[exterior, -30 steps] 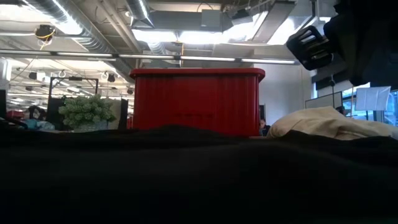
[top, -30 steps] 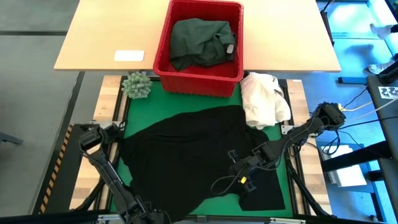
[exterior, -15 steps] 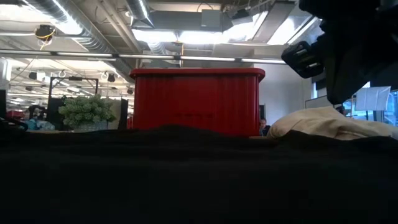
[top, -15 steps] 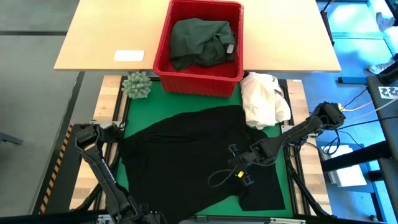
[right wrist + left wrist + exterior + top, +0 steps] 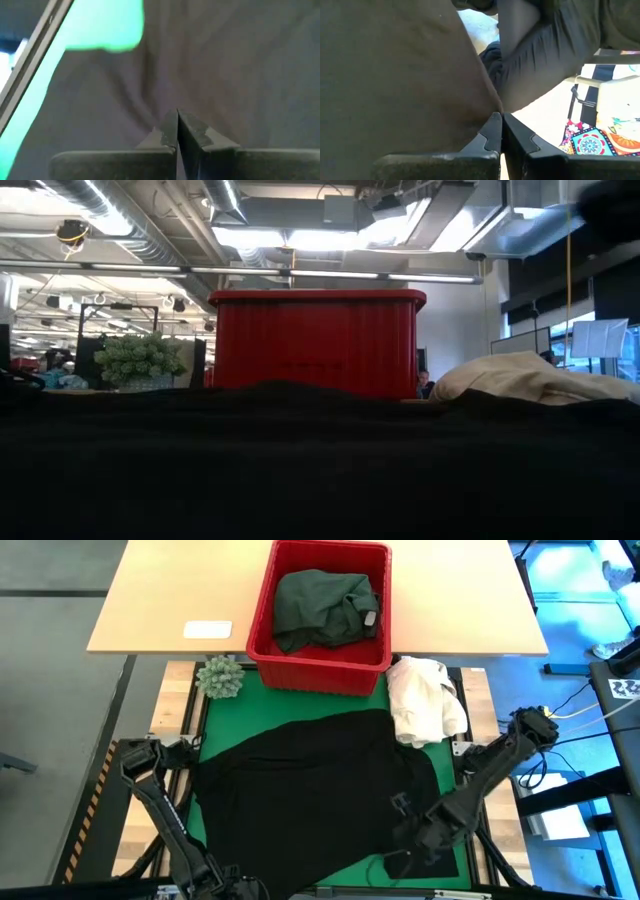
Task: Fold laundry
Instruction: Fold the black shirt
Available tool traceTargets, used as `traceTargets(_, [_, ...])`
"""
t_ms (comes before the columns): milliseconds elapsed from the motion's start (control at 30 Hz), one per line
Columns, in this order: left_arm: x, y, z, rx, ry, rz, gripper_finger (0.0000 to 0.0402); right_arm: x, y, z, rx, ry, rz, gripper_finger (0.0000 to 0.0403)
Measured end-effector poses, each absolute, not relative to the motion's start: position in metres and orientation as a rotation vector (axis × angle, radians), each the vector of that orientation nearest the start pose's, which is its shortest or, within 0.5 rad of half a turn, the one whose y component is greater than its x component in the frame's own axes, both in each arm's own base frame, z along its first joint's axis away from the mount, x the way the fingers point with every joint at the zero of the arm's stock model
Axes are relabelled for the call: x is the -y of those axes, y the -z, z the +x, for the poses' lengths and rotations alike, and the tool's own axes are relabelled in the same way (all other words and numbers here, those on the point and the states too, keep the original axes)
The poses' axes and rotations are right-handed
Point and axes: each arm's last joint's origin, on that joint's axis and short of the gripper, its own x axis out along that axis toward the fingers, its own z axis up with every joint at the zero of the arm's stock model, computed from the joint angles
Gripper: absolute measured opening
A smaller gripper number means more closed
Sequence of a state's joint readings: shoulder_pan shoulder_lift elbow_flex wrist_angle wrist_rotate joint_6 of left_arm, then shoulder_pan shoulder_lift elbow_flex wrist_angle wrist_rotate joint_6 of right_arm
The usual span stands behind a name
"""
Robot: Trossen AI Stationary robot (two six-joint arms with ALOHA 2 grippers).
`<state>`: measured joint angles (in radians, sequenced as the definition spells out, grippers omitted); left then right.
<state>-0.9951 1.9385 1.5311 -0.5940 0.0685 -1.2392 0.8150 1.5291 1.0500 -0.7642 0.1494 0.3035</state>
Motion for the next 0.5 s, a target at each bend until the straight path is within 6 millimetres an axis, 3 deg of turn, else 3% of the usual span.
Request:
traceTargets(133, [0.349, -0.226, 0.224, -1.338, 0.245, -0.568, 0.0, -0.216, -0.214, 0.178, -1.249, -0.409, -0.314, 0.0011])
traceTargets(233, [0.348, -0.225, 0.223, -1.346, 0.239, -0.547, 0.0, -0.229, -0.214, 0.168, -1.223, -0.462, -0.301, 0.0037])
traceTargets(500, [0.344, -0.223, 0.222, -1.381, 0.212, -0.524, 0.0, -0.259, -0.184, 0.161, -1.244, -0.513, -0.322, 0.0179])
